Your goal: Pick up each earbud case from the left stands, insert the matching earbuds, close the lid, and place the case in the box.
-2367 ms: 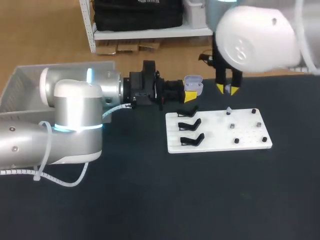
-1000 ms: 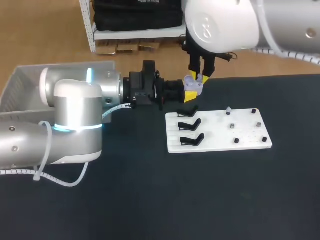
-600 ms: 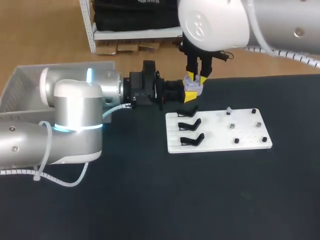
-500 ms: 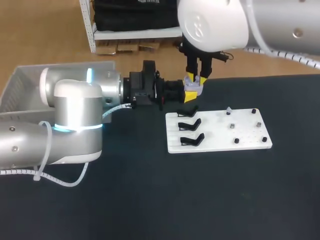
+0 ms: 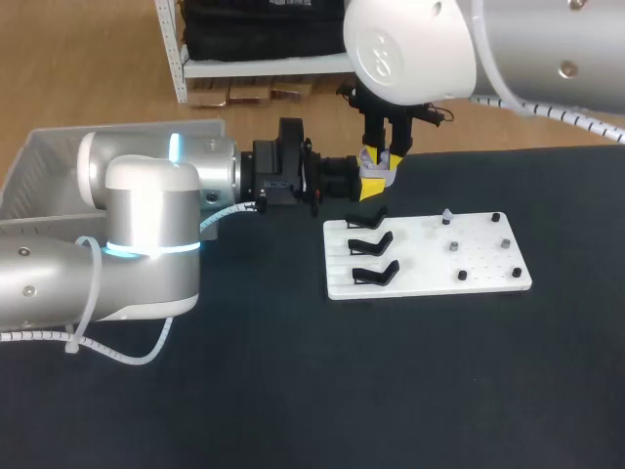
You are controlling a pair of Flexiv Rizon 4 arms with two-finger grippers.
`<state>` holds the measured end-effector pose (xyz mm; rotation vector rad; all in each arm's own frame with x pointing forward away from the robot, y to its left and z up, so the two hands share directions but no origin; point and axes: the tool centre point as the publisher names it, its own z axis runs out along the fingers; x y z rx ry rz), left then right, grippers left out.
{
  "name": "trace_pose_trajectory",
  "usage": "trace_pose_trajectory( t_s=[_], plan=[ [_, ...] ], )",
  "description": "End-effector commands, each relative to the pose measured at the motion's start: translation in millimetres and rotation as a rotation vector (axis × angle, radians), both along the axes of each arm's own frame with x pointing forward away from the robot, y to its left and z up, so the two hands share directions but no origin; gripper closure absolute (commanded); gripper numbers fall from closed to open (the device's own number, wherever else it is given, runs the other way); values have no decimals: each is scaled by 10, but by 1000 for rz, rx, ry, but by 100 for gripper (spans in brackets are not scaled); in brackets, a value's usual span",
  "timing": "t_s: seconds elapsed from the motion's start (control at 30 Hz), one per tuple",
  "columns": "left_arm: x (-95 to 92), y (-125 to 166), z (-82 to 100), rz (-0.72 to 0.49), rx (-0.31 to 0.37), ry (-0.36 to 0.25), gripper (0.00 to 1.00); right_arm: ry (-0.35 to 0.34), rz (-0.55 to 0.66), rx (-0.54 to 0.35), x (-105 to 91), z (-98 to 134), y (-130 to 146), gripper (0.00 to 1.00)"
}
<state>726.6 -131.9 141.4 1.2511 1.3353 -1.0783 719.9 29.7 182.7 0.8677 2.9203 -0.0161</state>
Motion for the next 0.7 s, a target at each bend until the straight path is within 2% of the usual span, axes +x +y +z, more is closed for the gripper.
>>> trace_pose_trajectory(
  t_s=[0.03,0.27,0.3,0.33,0.37,0.7],
  plan=[
    [-14,-2,-18,5,-8,-6,100,12,0,-3,43,-19,17,100],
    [-14,-2,-18,5,-8,-6,100,22,4,0,49,-50,17,100],
    [-14,-2,-18,5,-8,-6,100,23,4,0,49,-51,17,93],
    [-14,-2,-18,5,-8,-6,100,23,6,1,49,-51,17,81],
    [-14,-2,-18,5,-8,-6,100,22,7,1,49,-51,17,79],
    [-14,-2,-18,5,-8,-6,100,11,8,2,14,-3,1,71]
  ],
)
